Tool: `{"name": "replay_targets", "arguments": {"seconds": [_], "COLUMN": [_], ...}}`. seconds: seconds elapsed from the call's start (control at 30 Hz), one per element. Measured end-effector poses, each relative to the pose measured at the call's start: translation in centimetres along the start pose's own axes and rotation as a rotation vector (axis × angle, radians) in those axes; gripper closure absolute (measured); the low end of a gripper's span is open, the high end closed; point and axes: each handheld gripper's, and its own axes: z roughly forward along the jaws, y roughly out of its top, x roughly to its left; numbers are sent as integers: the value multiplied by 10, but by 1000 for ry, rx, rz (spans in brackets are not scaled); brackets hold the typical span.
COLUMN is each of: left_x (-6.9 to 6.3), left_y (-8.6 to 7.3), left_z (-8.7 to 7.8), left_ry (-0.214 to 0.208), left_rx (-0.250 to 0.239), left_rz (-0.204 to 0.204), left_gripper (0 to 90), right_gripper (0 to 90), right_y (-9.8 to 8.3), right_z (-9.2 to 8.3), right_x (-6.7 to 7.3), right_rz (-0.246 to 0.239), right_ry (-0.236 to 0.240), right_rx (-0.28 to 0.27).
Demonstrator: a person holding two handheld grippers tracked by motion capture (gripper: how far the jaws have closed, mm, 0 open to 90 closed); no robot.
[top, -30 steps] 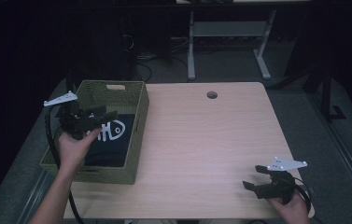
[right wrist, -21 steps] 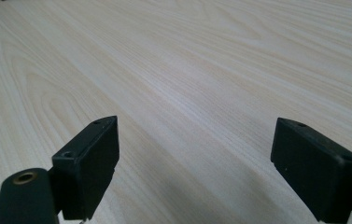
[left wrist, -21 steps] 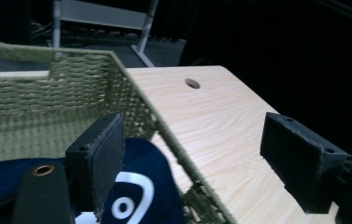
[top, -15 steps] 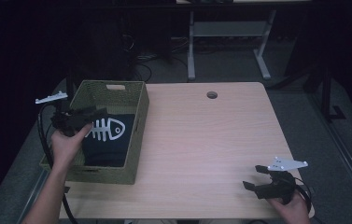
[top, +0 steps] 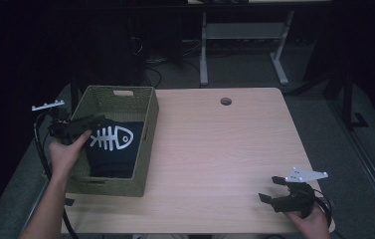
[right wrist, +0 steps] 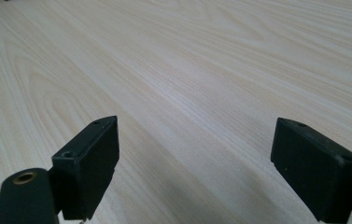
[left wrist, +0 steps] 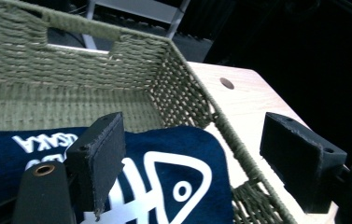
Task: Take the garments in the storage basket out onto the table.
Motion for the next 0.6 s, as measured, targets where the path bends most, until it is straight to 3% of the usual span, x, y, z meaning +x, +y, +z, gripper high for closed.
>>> {"name": "replay_targets", "arguments": {"seconds": [0.6], "left_x": [25], "left_y": [-4], "left_z": [3], "left_ry": [103], "left_rx": [14], "left_rz": [-94], "left_gripper": [225], "right_gripper": [151], "right_y": [1], "right_z": [-1], "right_x": [0], "right_rz": [-9], "right_ry": [8], "right_rx": [-4]}}
